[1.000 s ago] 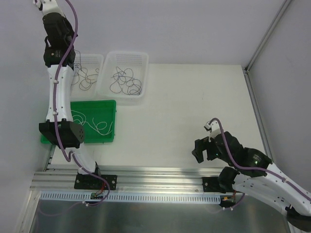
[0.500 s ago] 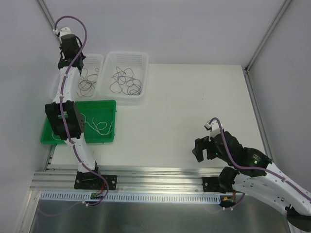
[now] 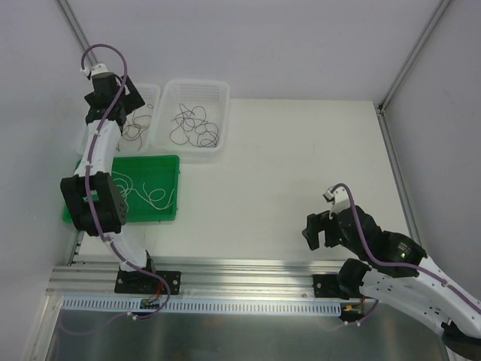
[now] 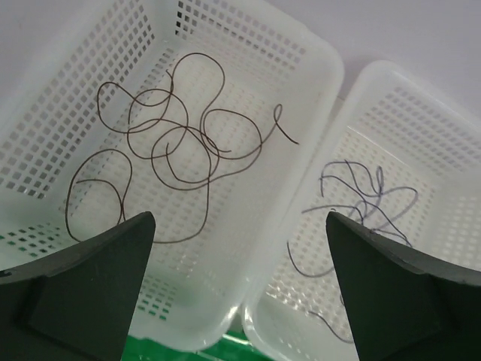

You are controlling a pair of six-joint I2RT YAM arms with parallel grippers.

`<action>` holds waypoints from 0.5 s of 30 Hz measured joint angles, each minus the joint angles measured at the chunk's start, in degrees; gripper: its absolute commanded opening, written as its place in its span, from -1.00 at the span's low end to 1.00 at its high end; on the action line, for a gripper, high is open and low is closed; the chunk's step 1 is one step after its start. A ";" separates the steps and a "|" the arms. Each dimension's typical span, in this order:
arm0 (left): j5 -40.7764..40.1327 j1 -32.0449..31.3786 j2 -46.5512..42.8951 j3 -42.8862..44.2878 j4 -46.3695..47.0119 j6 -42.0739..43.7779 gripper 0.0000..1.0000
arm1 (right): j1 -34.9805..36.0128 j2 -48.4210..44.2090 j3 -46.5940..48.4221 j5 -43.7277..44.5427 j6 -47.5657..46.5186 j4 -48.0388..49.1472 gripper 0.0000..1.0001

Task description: Untangle the cables

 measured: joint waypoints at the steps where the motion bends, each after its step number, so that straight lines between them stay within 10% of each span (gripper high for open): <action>1: 1.42 0.00 -3.13 -2.25 -0.11 -0.70 0.98 | 0.00 0.09 0.48 0.83 0.17 -0.61 0.94; 15: 20.15 0.00 -58.03 -33.90 -10.51 -5.27 0.98 | 0.00 -2.80 9.25 14.45 6.19 -8.87 0.94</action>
